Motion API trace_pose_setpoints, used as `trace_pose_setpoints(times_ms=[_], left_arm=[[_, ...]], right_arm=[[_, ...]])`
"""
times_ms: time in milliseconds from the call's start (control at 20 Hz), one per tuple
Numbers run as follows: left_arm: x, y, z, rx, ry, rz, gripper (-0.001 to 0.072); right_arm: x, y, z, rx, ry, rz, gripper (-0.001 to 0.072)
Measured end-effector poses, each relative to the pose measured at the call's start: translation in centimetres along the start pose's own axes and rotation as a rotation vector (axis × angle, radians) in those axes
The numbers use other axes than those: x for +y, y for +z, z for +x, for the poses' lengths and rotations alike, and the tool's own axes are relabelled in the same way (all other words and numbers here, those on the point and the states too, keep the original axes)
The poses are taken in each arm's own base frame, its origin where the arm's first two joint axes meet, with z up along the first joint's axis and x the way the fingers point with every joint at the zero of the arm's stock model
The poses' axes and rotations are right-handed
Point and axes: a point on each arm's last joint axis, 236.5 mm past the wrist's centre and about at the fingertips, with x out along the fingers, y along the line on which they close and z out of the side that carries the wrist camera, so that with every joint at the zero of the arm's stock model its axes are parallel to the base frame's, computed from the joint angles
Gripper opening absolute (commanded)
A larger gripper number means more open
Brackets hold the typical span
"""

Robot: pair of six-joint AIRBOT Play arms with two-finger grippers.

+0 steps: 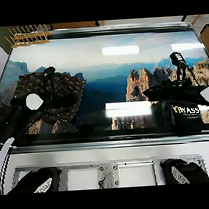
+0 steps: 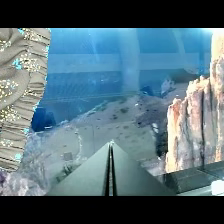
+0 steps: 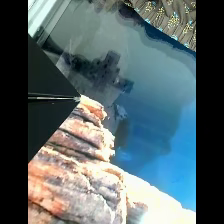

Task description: Fold the clothes and pants, and hang the long-sleeved shirts on hangers.

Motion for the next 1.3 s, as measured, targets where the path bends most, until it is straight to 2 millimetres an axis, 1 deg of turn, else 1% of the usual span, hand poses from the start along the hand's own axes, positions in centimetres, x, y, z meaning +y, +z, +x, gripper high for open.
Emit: trace_pose_setpoints(times_ms=[50,100,150,250,350,400,500,600,700,850,900,1000,1050,1200,1250,1300], left_arm=[[0.0,0.0,0.0,-0.001,0.000,-0.001,0.0215],[0.0,0.2,0.0,-0.008,-0.001,0.004,0.0719],[0.0,0.5,0.0,-0.017,-0.001,0.024,0.0667],[0.2,1.5,0.2,-0.032,0.007,0.085,0.0666],[1.3,2.3,1.2,-0.015,0.042,0.141,0.0666],[2.1,2.4,2.0,0.010,0.070,0.165,0.0666],[4.4,2.4,4.4,0.074,0.142,0.213,0.0666],[7.1,2.0,7.0,0.146,0.219,0.262,0.0666],[9.3,1.5,9.4,0.214,0.277,0.292,0.0666],[11.5,1.2,12.2,0.286,0.332,0.324,0.0665],[12.0,1.2,12.8,0.300,0.343,0.330,0.0589],[12.5,1.3,13.6,0.323,0.359,0.330,0.0181],[12.7,1.5,13.9,0.327,0.367,0.320,0.0003],[12.9,2.0,14.0,0.331,0.384,0.292,0.0004],[12.4,2.4,13.7,0.329,0.383,0.289,0.0004],[11.4,2.8,13.4,0.329,0.374,0.293,0.0004]], right_arm=[[0.0,0.0,0.0,0.000,0.000,0.000,0.0022],[0.0,0.0,0.0,0.000,0.000,0.000,0.0022],[0.0,0.0,0.0,0.000,0.000,0.000,0.0022],[0.0,0.0,0.0,0.000,0.000,0.000,0.0022],[0.0,0.0,0.0,0.000,0.000,0.000,0.0022],[0.0,0.0,0.0,0.000,0.000,0.000,0.0022],[0.0,0.0,0.0,0.000,0.000,0.000,0.0022],[0.0,0.0,0.0,0.000,0.000,0.000,0.0022],[0.0,0.0,0.0,0.000,0.000,0.000,0.0022],[0.0,0.0,0.0,0.000,0.000,0.000,0.0022],[0.0,0.0,0.0,0.000,0.000,0.000,0.0022],[0.0,0.0,0.0,0.000,0.000,0.000,0.0022],[0.0,0.0,0.0,0.001,0.000,0.000,0.0022],[0.0,0.0,0.0,0.001,0.000,0.000,0.0022],[0.0,0.0,0.0,0.001,0.000,0.000,0.0022],[0.0,0.0,0.0,0.001,0.000,0.000,0.0022]])
